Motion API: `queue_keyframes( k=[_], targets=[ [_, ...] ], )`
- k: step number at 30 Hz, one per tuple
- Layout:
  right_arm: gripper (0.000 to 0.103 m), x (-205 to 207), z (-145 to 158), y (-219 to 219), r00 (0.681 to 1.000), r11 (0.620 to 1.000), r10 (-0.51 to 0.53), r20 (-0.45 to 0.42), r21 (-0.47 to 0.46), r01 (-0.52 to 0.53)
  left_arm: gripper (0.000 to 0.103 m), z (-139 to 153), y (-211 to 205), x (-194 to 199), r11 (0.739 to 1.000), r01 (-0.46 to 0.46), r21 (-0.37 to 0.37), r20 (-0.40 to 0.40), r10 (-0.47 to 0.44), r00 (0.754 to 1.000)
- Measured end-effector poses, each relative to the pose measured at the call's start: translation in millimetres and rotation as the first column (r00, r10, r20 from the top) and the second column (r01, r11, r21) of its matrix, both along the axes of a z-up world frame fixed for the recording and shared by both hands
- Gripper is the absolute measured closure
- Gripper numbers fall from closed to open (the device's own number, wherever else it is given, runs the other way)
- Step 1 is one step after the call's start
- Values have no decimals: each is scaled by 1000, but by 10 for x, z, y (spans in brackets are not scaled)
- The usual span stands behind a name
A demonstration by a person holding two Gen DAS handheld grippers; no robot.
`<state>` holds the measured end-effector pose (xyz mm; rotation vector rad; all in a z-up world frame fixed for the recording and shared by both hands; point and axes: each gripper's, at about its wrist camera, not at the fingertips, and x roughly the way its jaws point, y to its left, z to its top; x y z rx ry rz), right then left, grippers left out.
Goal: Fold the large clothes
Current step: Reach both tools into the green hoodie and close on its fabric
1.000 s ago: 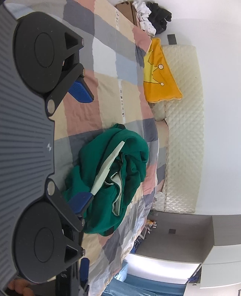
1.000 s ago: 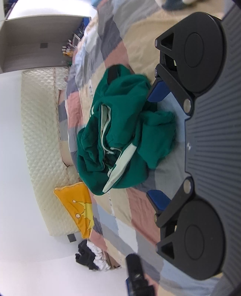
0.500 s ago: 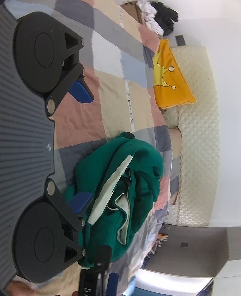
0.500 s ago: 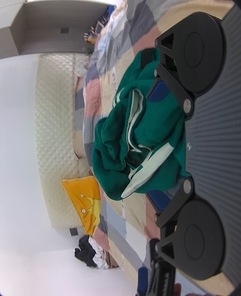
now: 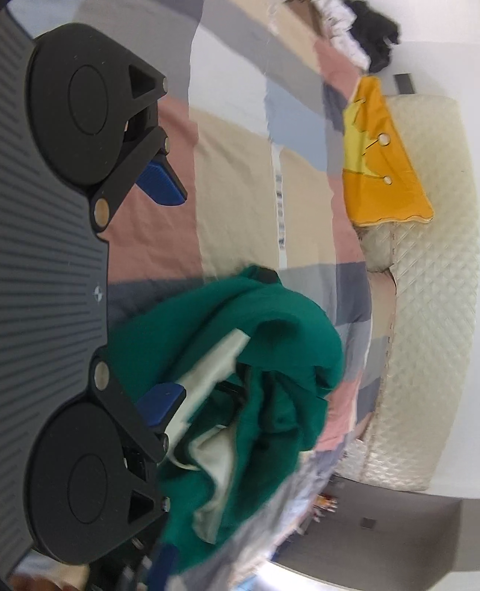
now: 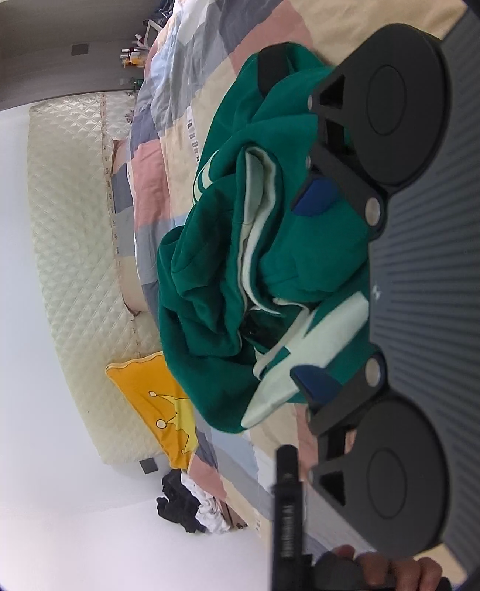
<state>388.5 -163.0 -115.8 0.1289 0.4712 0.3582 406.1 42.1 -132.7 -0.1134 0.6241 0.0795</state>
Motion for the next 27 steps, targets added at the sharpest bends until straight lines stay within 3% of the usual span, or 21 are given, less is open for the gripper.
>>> queue_keyframes(
  k=[4, 9, 13, 16, 19, 21, 23, 24, 27],
  targets=[
    [28, 186, 15, 106, 1000, 999, 4, 31, -33, -3, 1, 37, 23, 270, 998, 0, -59, 21, 1, 1000],
    [29, 496, -111, 268, 998, 988, -21, 62, -151, 30, 1, 28, 16, 709, 998, 1, -57, 42, 2, 999],
    [28, 599, -240, 242, 999, 994, -42, 5, -97, 42, 5, -56, -1, 1082, 1000, -5, -27, 47, 6, 999],
    [23, 641, -368, 404, 1000, 977, -26, 5, -210, 26, 18, -159, 8, 1335, 1000, -12, -23, 27, 13, 1000],
    [22, 680, -418, 459, 1000, 970, -27, -2, -242, 26, 41, -266, 44, 1519, 999, -18, -27, 2, 18, 1000],
    [22, 726, -422, 476, 1000, 964, -30, -9, -265, 27, 70, -305, 82, 1590, 999, -25, -26, -6, 25, 1000],
    [24, 739, -422, 478, 1000, 960, -28, -14, -280, 23, 87, -301, 121, 1618, 998, -46, -38, -5, 46, 999],
    [27, 733, -425, 491, 1000, 957, -28, -12, -290, 23, 92, -282, 149, 1609, 997, -61, -45, 2, 61, 998],
    [49, 727, -405, 514, 999, 942, -43, 12, -332, 45, 95, -178, 239, 1530, 994, -95, -61, 30, 97, 995]
  ],
)
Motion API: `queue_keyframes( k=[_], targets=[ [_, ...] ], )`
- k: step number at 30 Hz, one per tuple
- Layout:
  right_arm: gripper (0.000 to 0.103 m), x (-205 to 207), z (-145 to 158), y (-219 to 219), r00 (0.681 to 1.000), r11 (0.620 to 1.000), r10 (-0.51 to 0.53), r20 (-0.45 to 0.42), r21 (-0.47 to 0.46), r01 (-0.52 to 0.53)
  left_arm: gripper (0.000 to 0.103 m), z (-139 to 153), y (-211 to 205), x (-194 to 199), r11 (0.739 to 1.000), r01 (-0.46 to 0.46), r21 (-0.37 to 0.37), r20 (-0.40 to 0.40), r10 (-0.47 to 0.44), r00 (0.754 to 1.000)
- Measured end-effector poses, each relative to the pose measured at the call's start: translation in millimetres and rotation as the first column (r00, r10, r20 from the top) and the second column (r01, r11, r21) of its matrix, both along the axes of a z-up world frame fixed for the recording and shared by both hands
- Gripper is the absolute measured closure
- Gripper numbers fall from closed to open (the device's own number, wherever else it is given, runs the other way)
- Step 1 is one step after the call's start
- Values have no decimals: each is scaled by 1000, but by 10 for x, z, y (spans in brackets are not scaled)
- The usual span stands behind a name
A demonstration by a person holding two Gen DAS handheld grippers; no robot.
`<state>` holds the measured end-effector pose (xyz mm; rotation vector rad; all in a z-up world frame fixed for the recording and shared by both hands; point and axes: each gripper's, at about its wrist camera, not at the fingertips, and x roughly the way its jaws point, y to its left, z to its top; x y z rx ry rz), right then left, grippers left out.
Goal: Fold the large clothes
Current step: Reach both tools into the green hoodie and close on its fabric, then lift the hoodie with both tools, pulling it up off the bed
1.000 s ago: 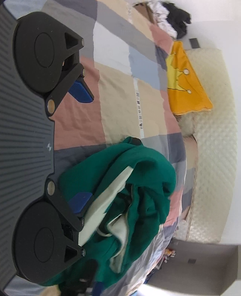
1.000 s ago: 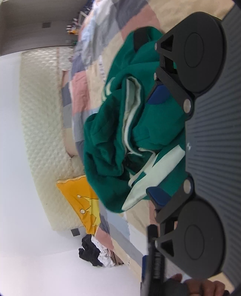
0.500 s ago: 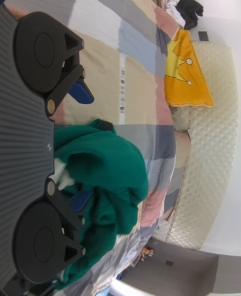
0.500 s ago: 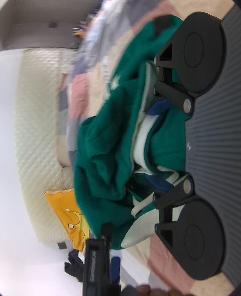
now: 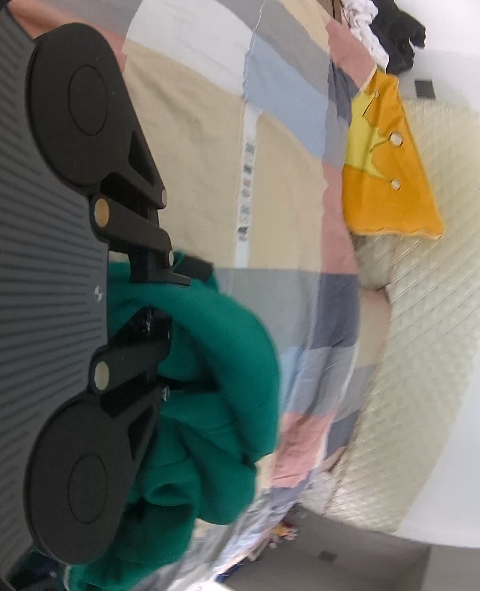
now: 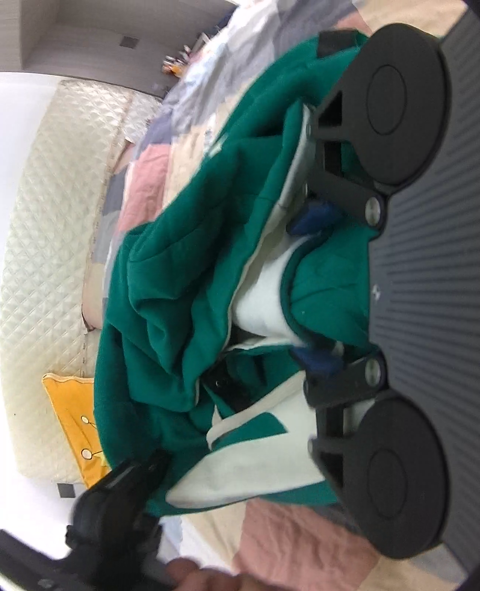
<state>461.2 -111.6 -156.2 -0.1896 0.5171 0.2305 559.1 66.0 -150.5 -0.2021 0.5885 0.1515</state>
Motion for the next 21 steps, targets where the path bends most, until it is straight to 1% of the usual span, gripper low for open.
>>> queue_keyframes(
  k=[1, 2, 5, 7, 11, 13, 16, 18, 21],
  targets=[
    [61, -7, 16, -11, 1000, 1000, -4, 8, -7, 4, 96, 59, 31, -41, 1000, -17, 4, 13, 17, 1000],
    [68, -26, 36, -26, 1000, 1000, -8, 18, -8, 8, 96, 119, 60, -85, 1000, -29, 6, 24, 28, 999],
    [76, -77, 110, -96, 999, 1000, -17, 43, 21, 16, 97, 357, 190, -286, 996, -84, 0, 59, 84, 995],
    [77, -113, 157, -134, 998, 999, -17, 59, 33, 15, 97, 541, 289, -429, 994, -106, -8, 77, 106, 991],
    [79, -220, 286, -213, 995, 997, -18, 101, 77, 10, 97, 986, 476, -773, 987, -158, 9, 130, 156, 979],
    [80, -293, 343, -264, 992, 995, -23, 124, 95, 11, 97, 1233, 585, -992, 981, -192, 15, 165, 187, 968],
    [80, -395, 415, -318, 986, 995, -24, 163, 104, 7, 97, 1555, 789, -1343, 969, -247, 15, 195, 239, 951],
    [80, -469, 462, -365, 983, 993, -25, 183, 118, 3, 97, 1733, 933, -1573, 962, -272, 5, 199, 265, 943],
    [81, -575, 538, -441, 981, 989, -3, 195, 147, -26, 97, 1925, 1050, -1944, 958, -287, 17, 216, 277, 936]
  ],
)
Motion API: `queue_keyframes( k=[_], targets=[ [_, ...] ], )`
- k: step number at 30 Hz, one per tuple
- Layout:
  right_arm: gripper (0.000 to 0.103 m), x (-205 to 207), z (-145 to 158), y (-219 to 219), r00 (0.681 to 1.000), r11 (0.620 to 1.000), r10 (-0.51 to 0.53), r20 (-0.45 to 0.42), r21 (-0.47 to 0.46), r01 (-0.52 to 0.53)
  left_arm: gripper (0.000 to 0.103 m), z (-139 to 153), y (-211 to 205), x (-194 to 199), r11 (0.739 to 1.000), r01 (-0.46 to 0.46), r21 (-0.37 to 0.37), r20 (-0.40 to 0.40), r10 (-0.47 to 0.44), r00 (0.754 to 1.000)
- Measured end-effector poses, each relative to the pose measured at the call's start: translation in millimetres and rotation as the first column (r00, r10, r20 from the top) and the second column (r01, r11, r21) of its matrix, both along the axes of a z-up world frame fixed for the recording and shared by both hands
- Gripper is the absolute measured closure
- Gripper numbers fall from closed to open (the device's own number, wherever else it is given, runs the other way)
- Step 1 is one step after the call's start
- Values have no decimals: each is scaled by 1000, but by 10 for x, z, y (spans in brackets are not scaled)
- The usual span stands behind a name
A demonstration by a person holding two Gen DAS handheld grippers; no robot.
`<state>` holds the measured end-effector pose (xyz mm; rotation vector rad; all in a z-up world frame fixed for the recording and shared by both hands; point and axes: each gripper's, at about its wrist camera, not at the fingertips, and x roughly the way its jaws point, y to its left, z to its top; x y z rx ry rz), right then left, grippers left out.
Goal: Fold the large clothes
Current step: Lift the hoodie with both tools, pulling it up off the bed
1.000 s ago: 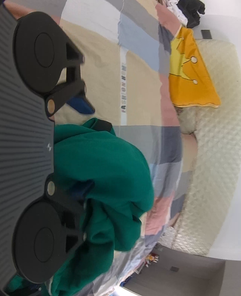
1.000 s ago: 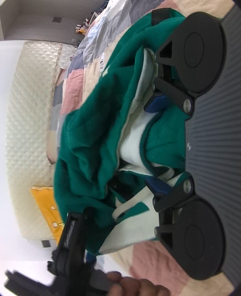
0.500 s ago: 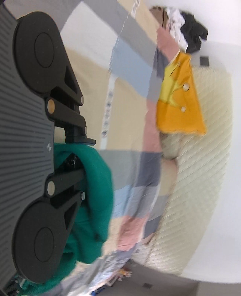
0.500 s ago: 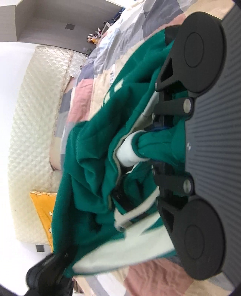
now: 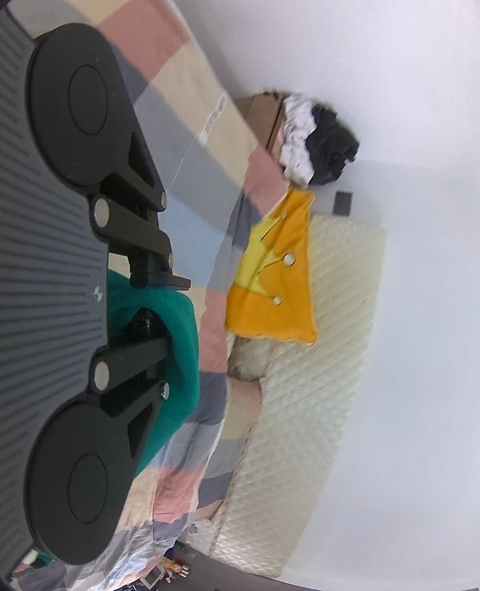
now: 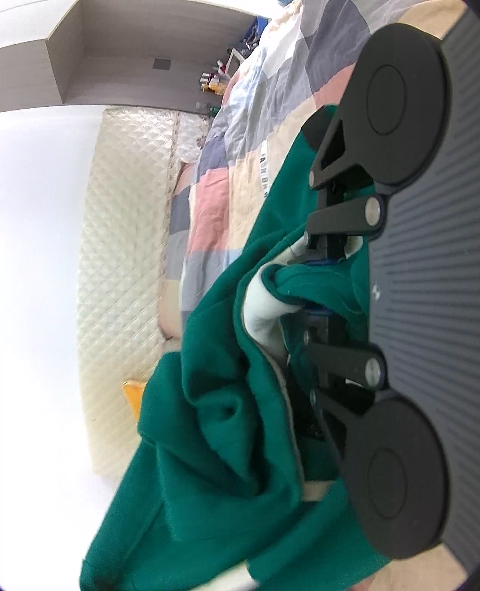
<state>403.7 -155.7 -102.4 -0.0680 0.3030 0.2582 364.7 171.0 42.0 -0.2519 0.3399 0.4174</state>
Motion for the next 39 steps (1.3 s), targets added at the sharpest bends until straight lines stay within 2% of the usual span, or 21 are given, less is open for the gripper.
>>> queue_keyframes(
  k=[4, 8, 11, 13, 19, 21, 25, 26, 29, 31, 35, 37, 38, 39],
  targets=[
    [81, -207, 104, -98, 999, 999, 23, 41, 25, -24, 97, 221, 126, -515, 1000, -2, 17, 26, 2, 1000],
    [82, -426, 234, -145, 995, 997, 54, 84, 44, -58, 97, 301, 338, -981, 998, -26, -57, 46, 28, 999],
    [82, -568, 273, -134, 995, 994, 83, 56, 69, -87, 97, 138, 434, -1135, 997, -56, -47, 23, 57, 998],
    [82, -572, 257, -106, 994, 992, 107, 23, 68, -108, 97, -71, 498, -1174, 993, -87, -83, -5, 87, 996],
    [82, -320, -109, 96, 972, 989, 144, -187, 70, -133, 97, -860, 556, -897, 981, -145, -128, -170, 123, 978],
    [82, -239, -225, 185, 962, 989, 146, -233, 59, -135, 96, -1078, 576, -748, 982, -158, -107, -217, 132, 967],
    [80, -192, -332, 215, 948, 985, 174, -267, 67, -162, 96, -1401, 636, -525, 979, -201, -32, -295, 183, 938],
    [80, -220, -354, 198, 940, 981, 192, -281, 88, -174, 96, -1472, 656, -439, 978, -208, -8, -323, 194, 926],
    [80, -118, -521, 118, 890, 969, 240, -387, 150, -196, 96, -1623, 674, -299, 978, -207, 27, -379, 201, 903],
    [80, -186, -592, 169, 869, 968, 249, -427, 150, -203, 96, -1679, 697, -274, 978, -208, 33, -397, 204, 895],
    [80, -276, -592, 244, 873, 970, 244, -422, 109, -218, 95, -1685, 712, -267, 978, -206, 10, -412, 192, 891],
    [80, -292, -582, 208, 871, 968, 249, -423, 127, -215, 86, -1632, 689, -337, 979, -205, -8, -406, 184, 895],
    [80, -303, -573, 185, 871, 967, 251, -422, 137, -213, 72, -1597, 679, -382, 979, -203, -23, -401, 177, 899],
    [79, -323, -550, 172, 875, 967, 254, -412, 142, -213, 55, -1562, 664, -431, 979, -203, -32, -393, 175, 903]
  ],
)
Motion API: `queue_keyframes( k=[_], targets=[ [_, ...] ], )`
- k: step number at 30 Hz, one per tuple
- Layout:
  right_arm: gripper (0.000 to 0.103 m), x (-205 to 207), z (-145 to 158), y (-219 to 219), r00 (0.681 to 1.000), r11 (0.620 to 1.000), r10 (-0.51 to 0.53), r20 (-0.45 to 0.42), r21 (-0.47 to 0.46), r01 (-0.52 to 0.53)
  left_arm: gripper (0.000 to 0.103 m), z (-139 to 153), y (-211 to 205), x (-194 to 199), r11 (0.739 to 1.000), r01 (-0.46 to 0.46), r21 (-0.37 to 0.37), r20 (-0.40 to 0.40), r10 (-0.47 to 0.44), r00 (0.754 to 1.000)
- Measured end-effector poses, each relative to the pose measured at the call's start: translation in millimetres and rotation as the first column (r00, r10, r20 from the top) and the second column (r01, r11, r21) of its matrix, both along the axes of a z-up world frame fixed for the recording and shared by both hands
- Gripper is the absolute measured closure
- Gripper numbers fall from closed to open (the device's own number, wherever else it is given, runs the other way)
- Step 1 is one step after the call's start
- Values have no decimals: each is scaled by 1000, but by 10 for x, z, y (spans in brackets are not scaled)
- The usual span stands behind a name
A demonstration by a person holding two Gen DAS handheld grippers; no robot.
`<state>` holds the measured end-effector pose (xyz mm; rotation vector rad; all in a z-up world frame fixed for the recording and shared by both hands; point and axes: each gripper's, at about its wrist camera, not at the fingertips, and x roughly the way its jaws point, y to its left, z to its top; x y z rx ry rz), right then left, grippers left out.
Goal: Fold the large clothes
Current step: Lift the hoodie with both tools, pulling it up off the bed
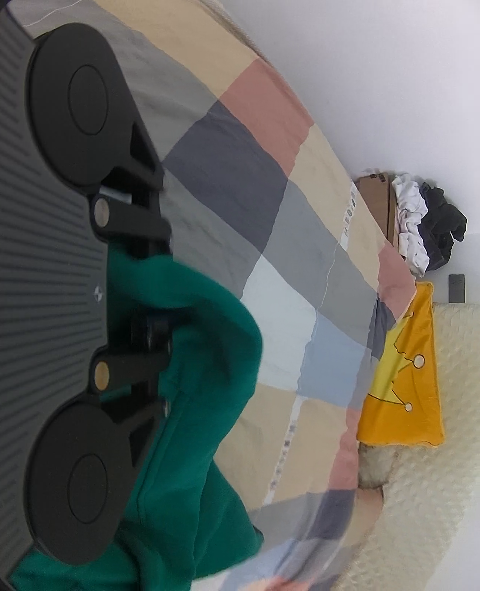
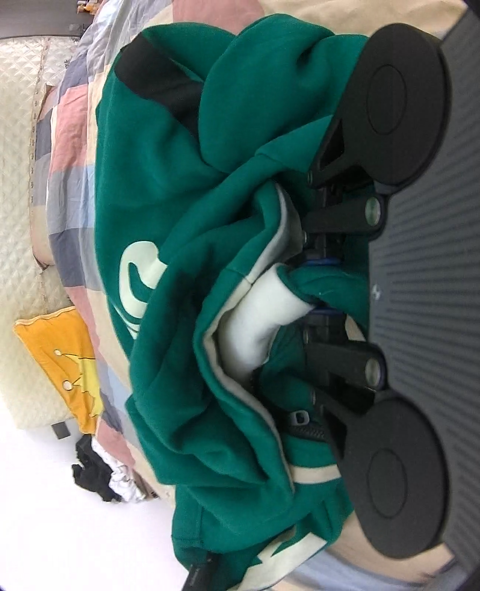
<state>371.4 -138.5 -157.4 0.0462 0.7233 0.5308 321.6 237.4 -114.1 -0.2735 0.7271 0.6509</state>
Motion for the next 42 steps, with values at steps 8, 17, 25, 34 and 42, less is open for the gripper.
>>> queue_keyframes(
  k=[8, 17, 25, 34, 42],
  targets=[
    [76, -124, 113, 17, 999, 999, 2, 49, -38, 0, 31, 411, -319, -469, 994, 112, -3, 8, -112, 994],
    [50, -159, 196, -110, 999, 999, -37, 32, 39, 36, 26, 735, -1049, -841, 961, 268, -67, 67, -264, 962],
    [34, -164, 289, -270, 998, 976, -66, 9, 208, 62, 25, 567, -1773, -415, 892, 453, -13, 106, -449, 887],
    [34, 1, 278, -402, 992, 960, -124, 23, 256, 114, 25, -30, -1738, 337, 874, 485, 14, 155, -482, 863],
    [34, 283, 159, -336, 993, 947, -119, 12, 301, 110, 31, -400, -1460, 704, 870, 490, -50, 197, -473, 859]
  ],
)
